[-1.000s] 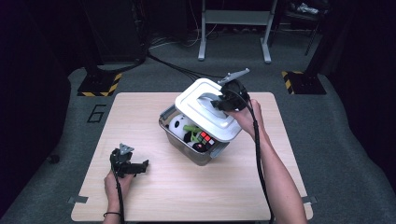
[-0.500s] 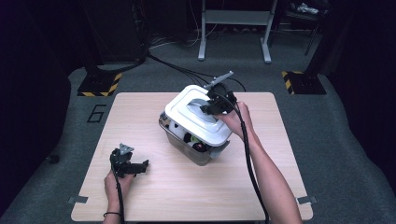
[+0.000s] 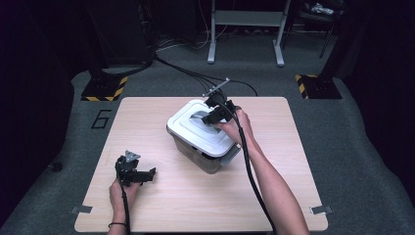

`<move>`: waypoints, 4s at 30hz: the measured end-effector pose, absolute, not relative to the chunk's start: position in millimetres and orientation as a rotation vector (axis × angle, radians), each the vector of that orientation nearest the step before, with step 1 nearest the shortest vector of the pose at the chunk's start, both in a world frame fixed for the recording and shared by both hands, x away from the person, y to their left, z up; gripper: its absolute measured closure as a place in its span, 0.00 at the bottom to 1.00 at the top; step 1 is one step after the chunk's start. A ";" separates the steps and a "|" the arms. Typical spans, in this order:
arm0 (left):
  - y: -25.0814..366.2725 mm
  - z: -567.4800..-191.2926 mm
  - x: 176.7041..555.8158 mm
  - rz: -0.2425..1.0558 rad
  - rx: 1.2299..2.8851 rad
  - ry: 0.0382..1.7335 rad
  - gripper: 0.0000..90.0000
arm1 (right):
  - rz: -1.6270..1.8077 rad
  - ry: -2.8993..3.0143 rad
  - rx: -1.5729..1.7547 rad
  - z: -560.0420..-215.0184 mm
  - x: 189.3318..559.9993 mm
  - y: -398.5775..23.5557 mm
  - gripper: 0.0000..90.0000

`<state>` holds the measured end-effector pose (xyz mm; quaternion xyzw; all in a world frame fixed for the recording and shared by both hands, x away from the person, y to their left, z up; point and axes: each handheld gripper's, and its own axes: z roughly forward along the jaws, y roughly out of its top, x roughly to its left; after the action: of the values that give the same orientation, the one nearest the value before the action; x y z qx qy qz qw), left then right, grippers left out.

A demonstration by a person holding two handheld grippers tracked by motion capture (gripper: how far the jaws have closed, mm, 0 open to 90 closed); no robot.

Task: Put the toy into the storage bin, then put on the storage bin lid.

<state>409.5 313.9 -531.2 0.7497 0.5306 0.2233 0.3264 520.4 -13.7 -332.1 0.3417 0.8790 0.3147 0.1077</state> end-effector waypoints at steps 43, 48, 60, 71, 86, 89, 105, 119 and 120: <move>314.2 -531.0 409.5 0.586 1.970 1.388 0.00 | 0.974 2.514 0.960 -345.6 510.8 -6.4 0.24; 314.2 -531.0 409.5 0.586 1.970 1.389 0.00 | 1.021 2.485 0.942 -342.8 504.1 -14.1 0.13; 314.1 -531.0 409.5 0.587 1.969 1.390 0.00 | 1.074 2.415 0.963 -340.7 489.8 -40.4 0.05; 314.1 -530.9 409.6 0.589 1.969 1.393 0.00 | 1.104 2.339 0.999 -335.0 474.9 -76.9 0.03; 314.0 -531.0 409.5 0.589 1.968 1.393 0.00 | 1.115 2.201 1.077 -347.2 432.1 -134.2 0.02; 314.0 -530.9 409.5 0.589 1.969 1.393 0.00 | 1.105 2.190 1.099 -357.2 424.2 -142.3 0.01; 314.0 -531.0 409.5 0.589 1.968 1.394 0.00 | 1.033 2.209 1.322 -465.7 396.4 -172.7 0.00; 314.0 -531.0 409.6 0.589 1.969 1.394 0.00 | 0.911 2.215 1.349 -519.2 394.1 -172.7 0.00; 314.0 -531.0 409.6 0.590 1.969 1.393 0.00 | 0.902 2.212 1.353 -520.7 394.6 -172.5 0.00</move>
<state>409.6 314.0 -531.0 0.7503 0.5309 0.2247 0.3234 394.6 -172.5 -520.7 0.4831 0.7900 0.3221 0.1968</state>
